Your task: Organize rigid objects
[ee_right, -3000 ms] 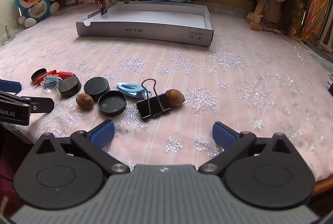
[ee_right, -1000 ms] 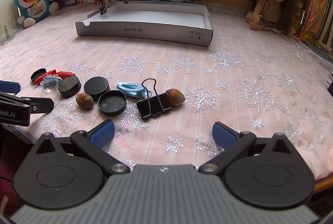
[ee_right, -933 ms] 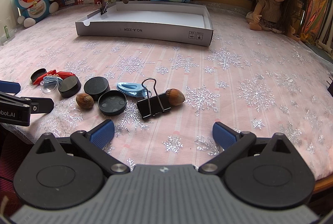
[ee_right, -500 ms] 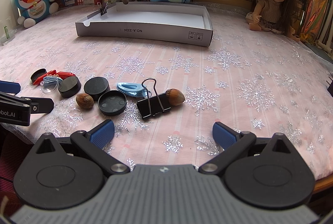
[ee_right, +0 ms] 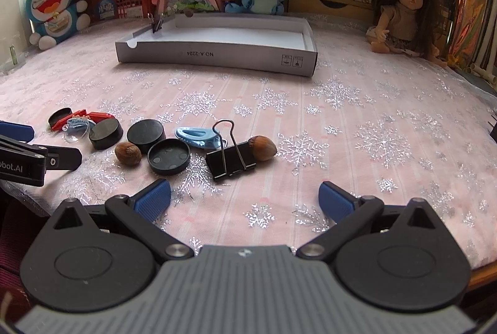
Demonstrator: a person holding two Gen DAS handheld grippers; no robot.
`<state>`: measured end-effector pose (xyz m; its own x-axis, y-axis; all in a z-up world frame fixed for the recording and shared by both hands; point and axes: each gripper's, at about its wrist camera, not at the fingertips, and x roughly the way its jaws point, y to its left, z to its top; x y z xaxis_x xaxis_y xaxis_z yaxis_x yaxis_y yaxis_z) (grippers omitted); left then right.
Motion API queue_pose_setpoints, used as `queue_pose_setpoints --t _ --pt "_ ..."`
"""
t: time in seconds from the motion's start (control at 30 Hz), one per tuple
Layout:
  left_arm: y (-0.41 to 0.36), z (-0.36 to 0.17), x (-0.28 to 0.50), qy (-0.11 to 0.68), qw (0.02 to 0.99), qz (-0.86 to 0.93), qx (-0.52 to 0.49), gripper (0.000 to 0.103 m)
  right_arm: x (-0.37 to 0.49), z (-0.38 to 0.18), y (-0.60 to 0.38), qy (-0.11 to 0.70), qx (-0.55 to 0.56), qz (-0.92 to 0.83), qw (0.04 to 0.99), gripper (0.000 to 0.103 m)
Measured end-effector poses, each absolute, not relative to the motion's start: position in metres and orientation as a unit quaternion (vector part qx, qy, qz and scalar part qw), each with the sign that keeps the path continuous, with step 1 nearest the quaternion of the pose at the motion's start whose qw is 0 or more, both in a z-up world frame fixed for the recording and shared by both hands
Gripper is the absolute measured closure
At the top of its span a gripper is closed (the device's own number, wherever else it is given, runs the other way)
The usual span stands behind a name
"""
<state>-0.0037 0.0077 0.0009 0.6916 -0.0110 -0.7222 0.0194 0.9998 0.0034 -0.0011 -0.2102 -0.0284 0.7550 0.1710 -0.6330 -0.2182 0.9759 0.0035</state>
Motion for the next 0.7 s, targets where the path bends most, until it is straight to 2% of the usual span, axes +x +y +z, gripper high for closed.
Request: queue_pose_setpoints --t 0.27,0.33,0.43,0.5,0.53,0.6,0.63,0.7 --pt "0.008 -0.002 -0.007 0.385 0.923 -0.012 0.0 0.001 0.001 -0.026 -0.211 0.332 -0.036 0.11 0.936 0.0" --pt "0.011 0.0 -0.009 0.384 0.923 -0.016 -0.01 0.003 -0.001 -0.026 -0.211 0.325 -0.034 0.117 0.938 0.0" --pt "0.021 0.005 -0.011 0.376 0.926 -0.012 -0.031 0.016 -0.004 -0.023 -0.21 0.309 -0.038 0.129 0.941 0.011" --pt "0.025 0.008 -0.012 0.373 0.927 -0.011 -0.039 0.032 -0.008 -0.022 -0.209 0.301 -0.038 0.14 0.943 0.021" --pt "0.026 0.01 -0.012 0.37 0.928 -0.013 -0.042 0.036 -0.01 -0.02 -0.208 0.295 -0.038 0.15 0.943 0.023" --pt "0.027 0.012 -0.013 0.366 0.929 -0.022 -0.049 0.053 -0.015 -0.018 -0.206 0.282 -0.04 0.173 0.943 0.03" --pt "0.028 0.013 -0.014 0.364 0.929 -0.029 -0.052 0.057 -0.016 -0.017 -0.204 0.277 -0.044 0.182 0.942 0.032" --pt "0.027 0.013 -0.015 0.363 0.929 -0.04 -0.053 0.067 -0.018 -0.016 -0.199 0.274 -0.053 0.193 0.941 0.045"
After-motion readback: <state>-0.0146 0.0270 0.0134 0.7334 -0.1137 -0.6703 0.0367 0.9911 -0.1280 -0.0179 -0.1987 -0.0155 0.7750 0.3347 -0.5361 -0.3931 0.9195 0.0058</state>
